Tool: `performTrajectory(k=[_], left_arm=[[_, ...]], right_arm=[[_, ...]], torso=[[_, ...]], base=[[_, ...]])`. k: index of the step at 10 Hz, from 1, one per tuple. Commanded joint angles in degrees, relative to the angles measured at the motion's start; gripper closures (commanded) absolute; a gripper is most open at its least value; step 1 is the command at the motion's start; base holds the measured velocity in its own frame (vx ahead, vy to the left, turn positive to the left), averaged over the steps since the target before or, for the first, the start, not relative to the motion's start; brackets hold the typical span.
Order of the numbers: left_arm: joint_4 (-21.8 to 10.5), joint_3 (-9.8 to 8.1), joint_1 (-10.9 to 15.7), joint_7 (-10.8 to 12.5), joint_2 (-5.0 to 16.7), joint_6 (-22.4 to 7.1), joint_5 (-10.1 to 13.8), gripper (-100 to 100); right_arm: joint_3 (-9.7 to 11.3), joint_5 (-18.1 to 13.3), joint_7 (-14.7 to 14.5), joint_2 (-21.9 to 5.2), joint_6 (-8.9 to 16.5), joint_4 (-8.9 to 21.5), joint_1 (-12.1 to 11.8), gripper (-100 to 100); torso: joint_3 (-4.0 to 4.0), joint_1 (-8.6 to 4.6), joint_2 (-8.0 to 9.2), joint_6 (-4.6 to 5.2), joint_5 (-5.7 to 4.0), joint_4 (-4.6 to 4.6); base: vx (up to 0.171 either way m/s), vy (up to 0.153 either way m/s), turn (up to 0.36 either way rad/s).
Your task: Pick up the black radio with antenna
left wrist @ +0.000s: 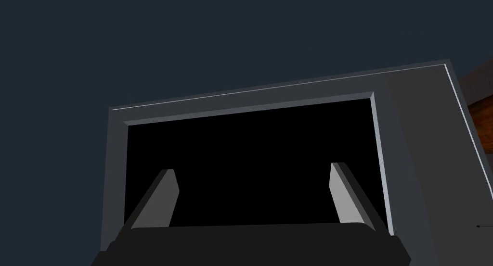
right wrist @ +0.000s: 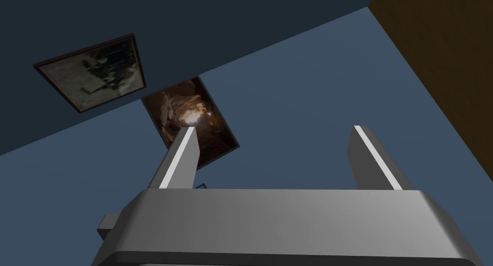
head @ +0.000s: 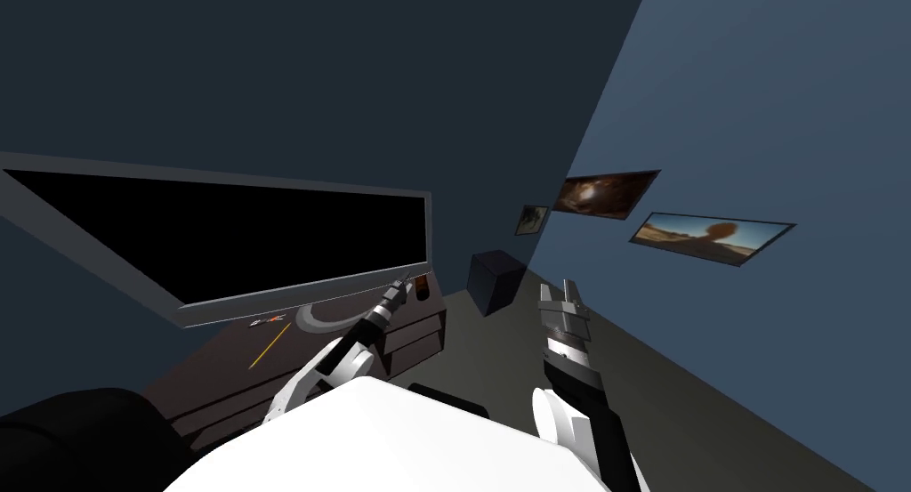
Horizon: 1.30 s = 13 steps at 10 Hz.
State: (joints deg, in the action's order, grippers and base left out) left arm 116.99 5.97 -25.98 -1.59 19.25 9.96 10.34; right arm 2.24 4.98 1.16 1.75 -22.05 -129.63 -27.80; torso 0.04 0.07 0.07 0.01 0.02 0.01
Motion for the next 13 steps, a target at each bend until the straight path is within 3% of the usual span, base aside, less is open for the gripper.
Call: performTrajectory(k=[1,3,4,7,8,10,11,13], left_arm=[[0.14,0.35,-0.32,0.31,0.98,-1.67,0.48,-100],[-2.96,1.99,0.43,0.72,4.02,-4.99,1.75,-100],[-2.96,1.99,0.43,0.72,4.02,-5.36,1.75,-100],[-7.83,4.47,1.64,1.11,8.67,-10.61,3.71,-100],[-7.83,4.47,1.64,1.11,9.1,-11.19,3.71,-100],[-11.09,6.09,2.5,1.2,12.5,-15.12,5.03,-100],[-11.09,6.09,2.5,1.2,12.81,-15.18,5.03,-100],[-14.33,7.64,3.41,1.15,16.69,-18.75,6.33,-100]], right_arm=[[0.0,0.0,0.0,0.0,0.0,0.0,0.0,0],[0.0,0.0,0.0,0.0,0.0,0.0,0.0,0],[0.0,0.0,0.0,0.0,0.0,0.0,0.0,0],[0.0,0.0,0.0,0.0,0.0,0.0,0.0,0],[0.0,0.0,0.0,0.0,0.0,0.0,-0.01,0],[0.0,0.0,0.0,0.0,0.0,0.0,-0.01,0],[0.0,0.0,0.0,0.0,0.0,0.0,-0.01,0],[0.0,0.0,0.0,0.0,0.0,0.0,-0.01,0]], torso=[[0.0,0.0,0.0,0.0,0.0,0.0],[-0.01,-0.03,-0.03,-0.01,-0.01,0.0],[-0.02,-0.02,-0.04,-0.01,-0.01,0.0],[-0.03,-0.04,-0.05,-0.01,-0.02,-0.01],[-0.02,-0.02,-0.04,-0.02,-0.01,-0.01],[-0.03,-0.05,-0.06,-0.02,-0.02,-0.01],[-0.03,-0.05,-0.06,-0.03,-0.02,-0.01],[-0.05,-0.05,-0.09,-0.03,-0.02,-0.01]], base=[[-0.018,0.01,-0.064],[-0.014,0.007,-0.146],[-0.013,0.006,-0.085],[-0.014,0.002,-0.199],[-0.011,0.004,-0.062],[-0.007,-0.004,-0.178],[-0.005,0.001,-0.075],[-0.001,-0.007,-0.181]])
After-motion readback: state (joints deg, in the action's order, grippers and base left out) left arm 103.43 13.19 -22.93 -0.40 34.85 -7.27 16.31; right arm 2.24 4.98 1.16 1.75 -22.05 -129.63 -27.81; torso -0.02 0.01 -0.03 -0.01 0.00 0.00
